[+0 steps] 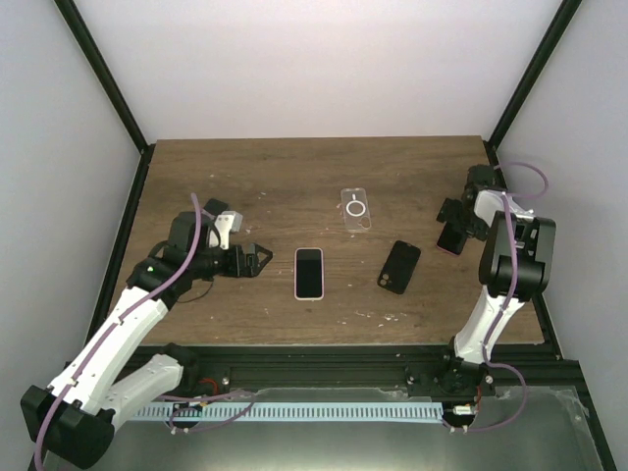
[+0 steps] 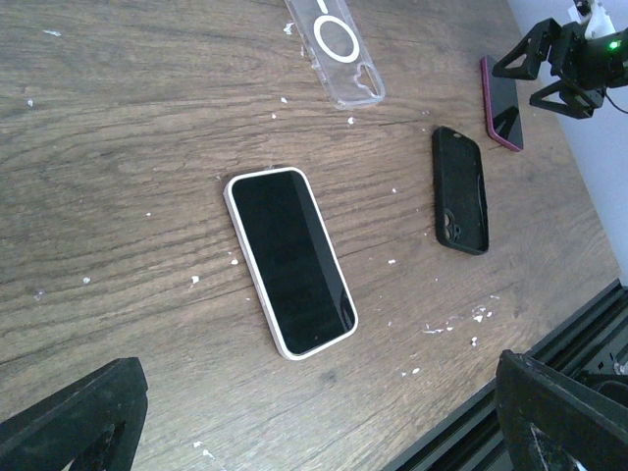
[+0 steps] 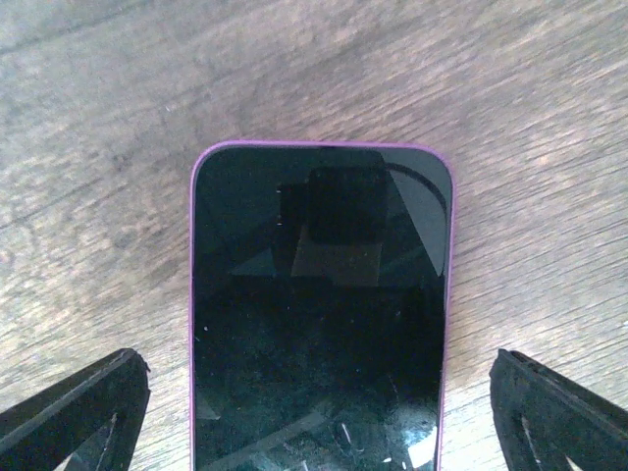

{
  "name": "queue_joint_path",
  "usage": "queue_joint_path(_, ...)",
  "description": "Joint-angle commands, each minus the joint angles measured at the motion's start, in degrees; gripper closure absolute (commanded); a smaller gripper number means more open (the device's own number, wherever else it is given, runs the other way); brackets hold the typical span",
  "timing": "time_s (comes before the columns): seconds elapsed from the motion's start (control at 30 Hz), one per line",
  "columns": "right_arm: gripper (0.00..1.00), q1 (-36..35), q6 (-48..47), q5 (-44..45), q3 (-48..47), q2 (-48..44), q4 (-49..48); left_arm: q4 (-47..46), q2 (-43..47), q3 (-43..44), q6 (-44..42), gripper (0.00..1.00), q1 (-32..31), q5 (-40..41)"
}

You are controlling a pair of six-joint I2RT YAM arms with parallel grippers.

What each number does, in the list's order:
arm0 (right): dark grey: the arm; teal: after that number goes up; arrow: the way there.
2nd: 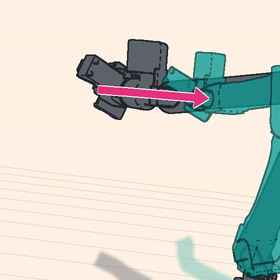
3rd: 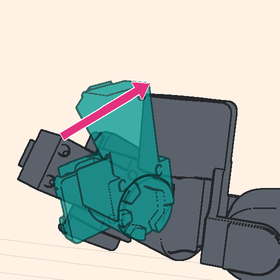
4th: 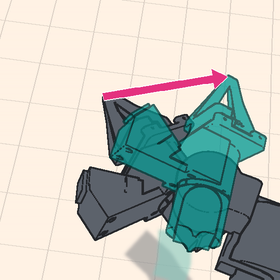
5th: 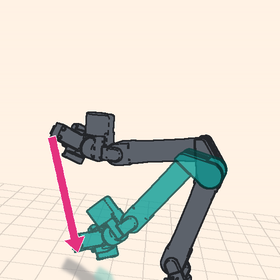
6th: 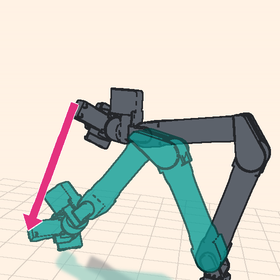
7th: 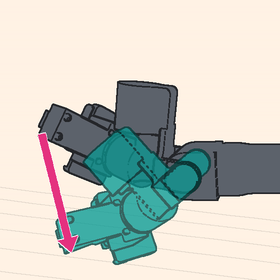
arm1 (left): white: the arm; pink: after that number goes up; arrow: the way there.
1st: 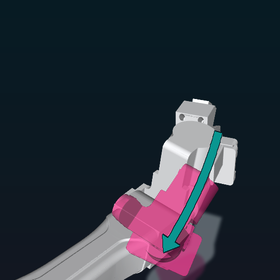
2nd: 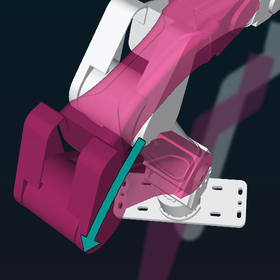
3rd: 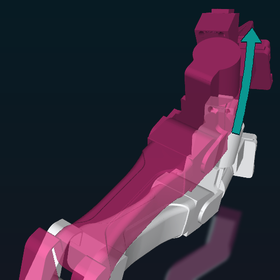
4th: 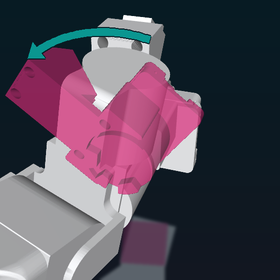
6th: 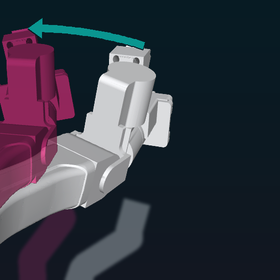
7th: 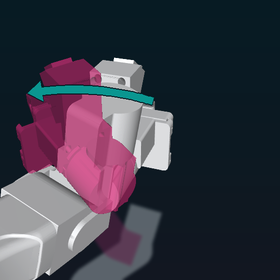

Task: Put the phone into the phone case

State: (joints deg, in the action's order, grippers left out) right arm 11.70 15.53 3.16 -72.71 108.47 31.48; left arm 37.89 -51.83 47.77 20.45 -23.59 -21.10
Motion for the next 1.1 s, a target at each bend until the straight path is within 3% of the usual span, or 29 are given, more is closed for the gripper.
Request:
queue_joint_path(0.0, 0.04, -1.3, -0.3, 2.7, -1.1, 2.1, 2.2, 0.1, 0.7, -0.4, -1.1, 0.02, 0.5, 0.3)
queue_joint_path(0.4, 0.14, -3.3, -0.7, 5.4, 0.2, 4.7, 2.6, 0.1, 1.3, -0.4, -1.2, 0.02, 0.8, 0.4)
queue_joint_path(0.63, 0.20, -3.5, -0.8, 1.6, 0.9, 4.4, 1.3, 0.1, 1.5, -0.4, -1.2, 0.02, 1.0, 0.9)
queue_joint_path(1.07, 0.34, -9.9, 3.5, -0.9, 11.2, -4.7, 2.5, 0.1, 1.1, -0.4, -1.1, 0.02, 1.4, 0.7)
